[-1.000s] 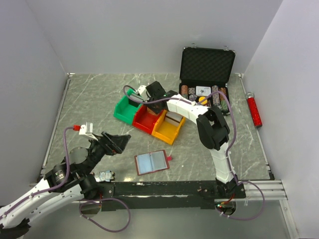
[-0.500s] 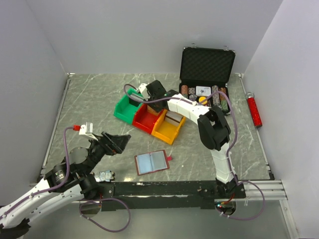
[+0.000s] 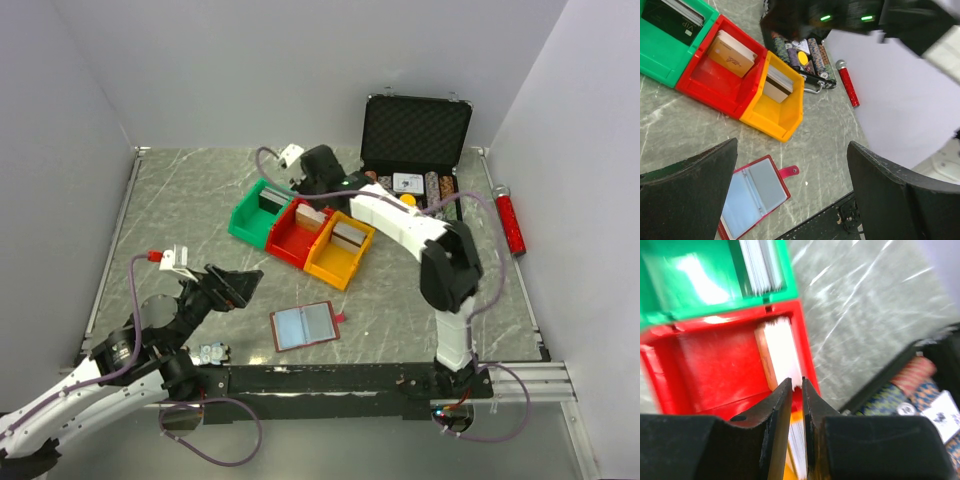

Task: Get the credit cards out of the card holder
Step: Place the credit card in the storage box, then remove the credit card from the card holder.

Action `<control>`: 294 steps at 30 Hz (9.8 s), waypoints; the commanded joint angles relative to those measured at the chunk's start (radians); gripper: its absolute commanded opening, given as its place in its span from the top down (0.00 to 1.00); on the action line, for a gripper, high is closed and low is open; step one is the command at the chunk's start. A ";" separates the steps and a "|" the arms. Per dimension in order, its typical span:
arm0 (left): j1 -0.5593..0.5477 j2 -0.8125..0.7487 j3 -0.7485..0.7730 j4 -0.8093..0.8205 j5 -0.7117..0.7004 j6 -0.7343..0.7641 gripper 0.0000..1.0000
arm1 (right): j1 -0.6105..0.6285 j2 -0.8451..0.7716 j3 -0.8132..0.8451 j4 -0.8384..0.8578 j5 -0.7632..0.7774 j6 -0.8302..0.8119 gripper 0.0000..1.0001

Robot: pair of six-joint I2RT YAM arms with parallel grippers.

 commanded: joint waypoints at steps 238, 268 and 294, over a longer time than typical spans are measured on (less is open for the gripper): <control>-0.036 0.664 -0.236 0.431 0.305 -0.211 0.58 | 0.046 -0.822 -1.055 0.150 -0.618 0.683 1.00; -0.036 0.916 -0.186 0.572 0.352 -0.206 0.69 | 0.058 -1.024 -0.989 -0.022 -0.451 0.692 0.53; -0.036 0.904 -0.211 0.587 0.356 -0.207 0.74 | 0.144 -0.580 -1.072 0.384 -0.626 0.791 0.74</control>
